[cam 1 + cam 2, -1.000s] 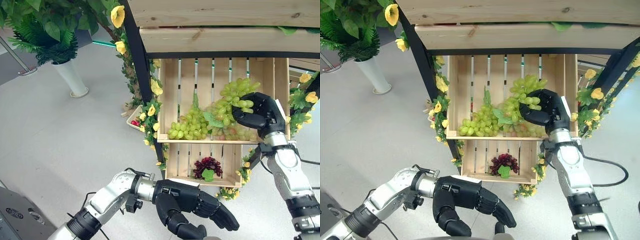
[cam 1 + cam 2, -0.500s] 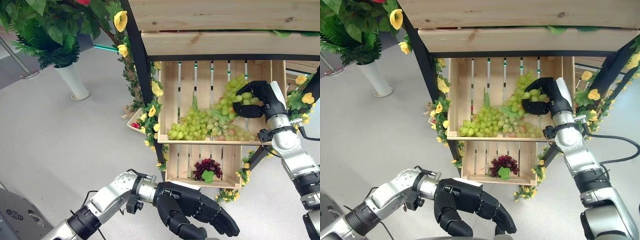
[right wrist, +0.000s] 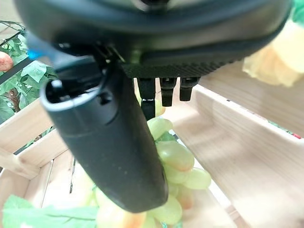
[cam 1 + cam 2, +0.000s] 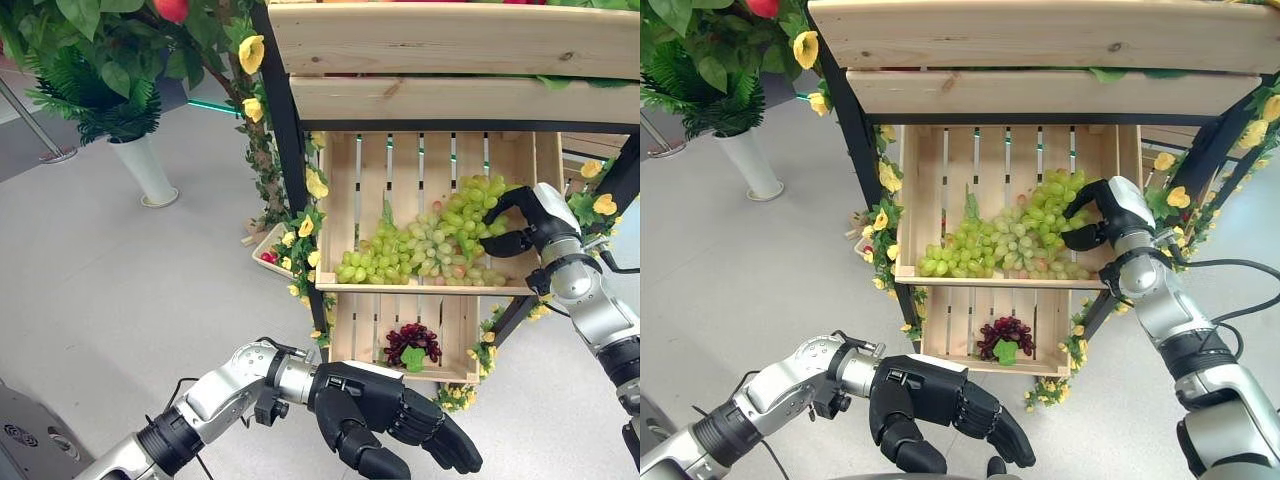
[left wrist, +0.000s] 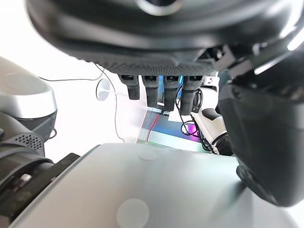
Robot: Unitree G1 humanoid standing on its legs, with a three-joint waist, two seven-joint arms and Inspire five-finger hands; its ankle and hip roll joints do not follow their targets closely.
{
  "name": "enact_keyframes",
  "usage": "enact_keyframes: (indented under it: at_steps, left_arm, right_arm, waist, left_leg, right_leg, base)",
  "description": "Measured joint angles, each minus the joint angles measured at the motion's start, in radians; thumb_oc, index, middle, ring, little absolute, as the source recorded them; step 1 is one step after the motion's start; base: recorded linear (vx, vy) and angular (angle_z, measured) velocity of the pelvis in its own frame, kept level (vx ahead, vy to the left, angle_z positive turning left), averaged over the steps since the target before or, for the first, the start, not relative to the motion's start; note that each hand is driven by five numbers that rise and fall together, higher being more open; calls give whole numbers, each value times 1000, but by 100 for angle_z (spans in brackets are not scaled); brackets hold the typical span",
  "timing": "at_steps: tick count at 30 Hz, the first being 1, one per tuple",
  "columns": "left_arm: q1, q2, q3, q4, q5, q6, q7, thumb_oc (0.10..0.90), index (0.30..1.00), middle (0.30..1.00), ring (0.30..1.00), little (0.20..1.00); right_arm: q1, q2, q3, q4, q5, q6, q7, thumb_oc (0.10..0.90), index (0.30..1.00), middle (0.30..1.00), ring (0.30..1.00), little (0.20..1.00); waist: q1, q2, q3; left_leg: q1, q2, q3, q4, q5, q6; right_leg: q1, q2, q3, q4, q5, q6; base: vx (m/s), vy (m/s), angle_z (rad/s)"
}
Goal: Pick up the fruits from the basket on one side to the basket on the other side
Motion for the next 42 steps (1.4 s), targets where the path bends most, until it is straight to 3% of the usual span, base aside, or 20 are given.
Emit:
enact_keyframes:
  at_steps: [13,24,29,34,42]
  left_arm:
    - [-1,0,0,1,0,-1,3,800,900,900,900,900]
    - [-2,-3,1,0,0,-16,25,800,900,900,900,900]
    - [-2,-4,1,0,0,-22,32,800,900,900,900,900]
    - [-2,-1,1,-6,0,-25,52,800,900,900,900,900]
    - [-5,0,2,-6,0,-37,68,800,900,900,900,900]
  right_arm:
    - [1,-19,-1,-116,3,24,30,800,900,900,900,900]
    - [10,-100,-3,-405,-12,80,144,800,900,900,900,900]
    - [10,-124,-2,-460,-181,75,190,800,900,900,900,900]
    - [8,-236,-1,-545,-348,48,261,800,900,900,900,900]
    - [8,-249,-1,-584,-358,51,306,800,900,900,900,900]
  waist:
    - [-24,8,0]
    - [-27,15,5]
    - [-41,10,9]
    - [-45,3,32]
    - [-50,-5,44]
  left_leg:
    - [-9,-1,11,0,0,-1]
    - [-8,-2,24,0,-7,3]
    - [-15,-3,26,0,-8,3]
    - [-14,-3,28,0,-8,1]
    - [-9,-3,32,0,-11,0]
  right_leg:
    - [-15,3,9,0,3,-2]
    - [-20,4,27,0,2,2]
    - [-27,4,27,0,3,0]
    - [-28,4,28,1,4,1]
    - [-28,5,31,3,4,1]
  base:
    - [-3,4,-2]
    - [-3,3,-2]
    - [0,0,0]
    - [0,0,0]
    - [2,3,-1]
